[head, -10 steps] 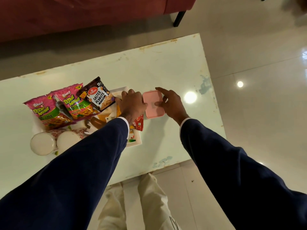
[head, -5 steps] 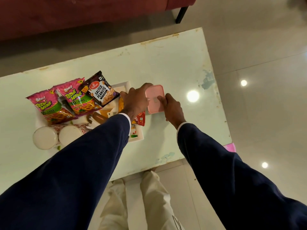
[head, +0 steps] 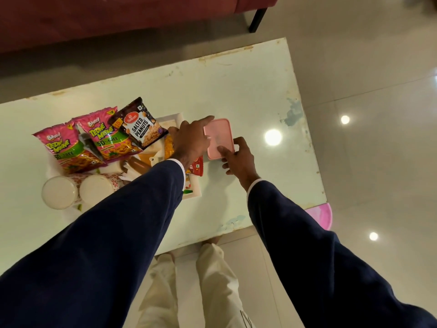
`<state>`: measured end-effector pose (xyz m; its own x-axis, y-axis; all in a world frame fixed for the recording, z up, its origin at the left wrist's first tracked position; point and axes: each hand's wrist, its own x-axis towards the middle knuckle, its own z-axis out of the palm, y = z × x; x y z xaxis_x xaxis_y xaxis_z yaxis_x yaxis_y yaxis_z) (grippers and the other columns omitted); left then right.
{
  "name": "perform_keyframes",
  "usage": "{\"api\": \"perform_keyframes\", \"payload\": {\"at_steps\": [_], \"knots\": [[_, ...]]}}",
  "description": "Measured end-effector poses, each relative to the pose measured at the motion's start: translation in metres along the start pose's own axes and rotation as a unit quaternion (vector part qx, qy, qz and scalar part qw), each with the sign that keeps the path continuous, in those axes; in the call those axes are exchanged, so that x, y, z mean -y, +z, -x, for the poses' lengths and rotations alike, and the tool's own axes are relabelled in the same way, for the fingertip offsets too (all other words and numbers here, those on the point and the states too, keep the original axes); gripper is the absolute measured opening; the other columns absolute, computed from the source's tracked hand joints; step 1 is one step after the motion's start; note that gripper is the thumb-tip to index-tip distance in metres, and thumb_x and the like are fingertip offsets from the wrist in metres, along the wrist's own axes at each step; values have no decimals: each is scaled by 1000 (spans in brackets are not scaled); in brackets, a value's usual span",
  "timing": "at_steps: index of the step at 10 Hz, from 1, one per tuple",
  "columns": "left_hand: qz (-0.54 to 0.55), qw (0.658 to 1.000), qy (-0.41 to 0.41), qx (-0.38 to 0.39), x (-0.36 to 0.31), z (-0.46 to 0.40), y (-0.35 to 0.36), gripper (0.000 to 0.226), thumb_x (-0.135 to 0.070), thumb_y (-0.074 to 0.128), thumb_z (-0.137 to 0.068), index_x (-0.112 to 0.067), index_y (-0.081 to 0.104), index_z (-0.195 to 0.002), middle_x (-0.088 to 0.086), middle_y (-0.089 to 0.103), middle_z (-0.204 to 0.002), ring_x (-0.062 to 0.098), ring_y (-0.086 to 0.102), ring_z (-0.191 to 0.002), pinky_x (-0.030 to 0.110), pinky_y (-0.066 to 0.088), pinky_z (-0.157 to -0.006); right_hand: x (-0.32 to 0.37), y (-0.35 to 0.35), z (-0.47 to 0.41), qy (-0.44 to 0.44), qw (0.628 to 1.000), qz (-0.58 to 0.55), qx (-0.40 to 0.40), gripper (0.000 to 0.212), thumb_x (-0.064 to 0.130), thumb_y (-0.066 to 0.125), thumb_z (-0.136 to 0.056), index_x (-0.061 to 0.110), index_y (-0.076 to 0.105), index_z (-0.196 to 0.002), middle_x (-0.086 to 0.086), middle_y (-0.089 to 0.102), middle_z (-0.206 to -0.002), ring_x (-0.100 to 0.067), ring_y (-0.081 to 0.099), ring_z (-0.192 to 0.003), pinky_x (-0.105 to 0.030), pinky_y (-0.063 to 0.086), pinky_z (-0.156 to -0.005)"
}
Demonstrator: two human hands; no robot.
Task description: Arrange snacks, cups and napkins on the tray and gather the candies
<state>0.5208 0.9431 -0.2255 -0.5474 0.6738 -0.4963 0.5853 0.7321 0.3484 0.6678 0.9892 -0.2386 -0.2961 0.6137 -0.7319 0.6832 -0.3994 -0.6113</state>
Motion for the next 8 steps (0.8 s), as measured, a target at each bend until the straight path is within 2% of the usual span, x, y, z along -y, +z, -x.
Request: {"api": "perform_keyframes", "payload": {"at_steps": [2,3,4,5,6,7,8], "knots": [[6,999,-34,3,-2,-2,8,65,-27,64,-97,-49,36,-151,0,70,-125,30,50,-126,51,29,-101,9,7,-2,41,999,21,1,29,36,60,-95,25,42,-116,-10,68,-100,-23,67,-70,-33,56,-56],[-10,1000,-22,-4,1,-5,6,63,-32,64,-97,-49,35,-151,0,70,-127,29,52,-124,50,29,-99,12,7,0,30,998,58,-1,33,39,59,-95,24,41,-118,-12,68,-107,-27,68,-78,-44,61,-69],[-122,992,43,-4,8,8,-4,66,-47,54,-100,-41,23,-158,6,63,-134,31,51,-127,56,29,-105,20,0,8,7,987,160,5,43,44,56,-96,16,41,-125,-12,64,-120,-36,66,-98,-53,55,-88],[-224,969,96,-37,19,32,-15,76,-55,45,-101,-26,10,-162,9,46,-149,31,44,-136,62,26,-112,34,-3,21,-57,947,314,-35,55,49,54,-96,13,38,-134,-13,52,-131,-38,57,-115,-52,51,-90],[-214,970,90,-68,26,55,-27,74,-53,39,-103,-21,9,-162,8,30,-163,29,29,-149,63,18,-119,47,-8,31,-153,885,436,-61,64,51,52,-95,14,31,-144,-13,44,-139,-37,50,-122,-50,48,-91],[-219,970,84,-68,37,90,-39,70,-52,36,-104,-19,12,-161,8,17,-168,30,16,-155,62,13,-122,57,-14,52,-254,819,510,-64,74,51,53,-95,15,24,-152,-12,37,-151,-35,45,-130,-49,45,-99],[-204,973,71,-84,56,128,-38,69,-50,40,-103,-19,18,-160,8,13,-169,32,10,-156,63,10,-121,64,-16,66,-307,764,566,-50,77,55,51,-95,16,20,-155,-12,25,-161,-35,30,-145,-52,33,-115]]}}
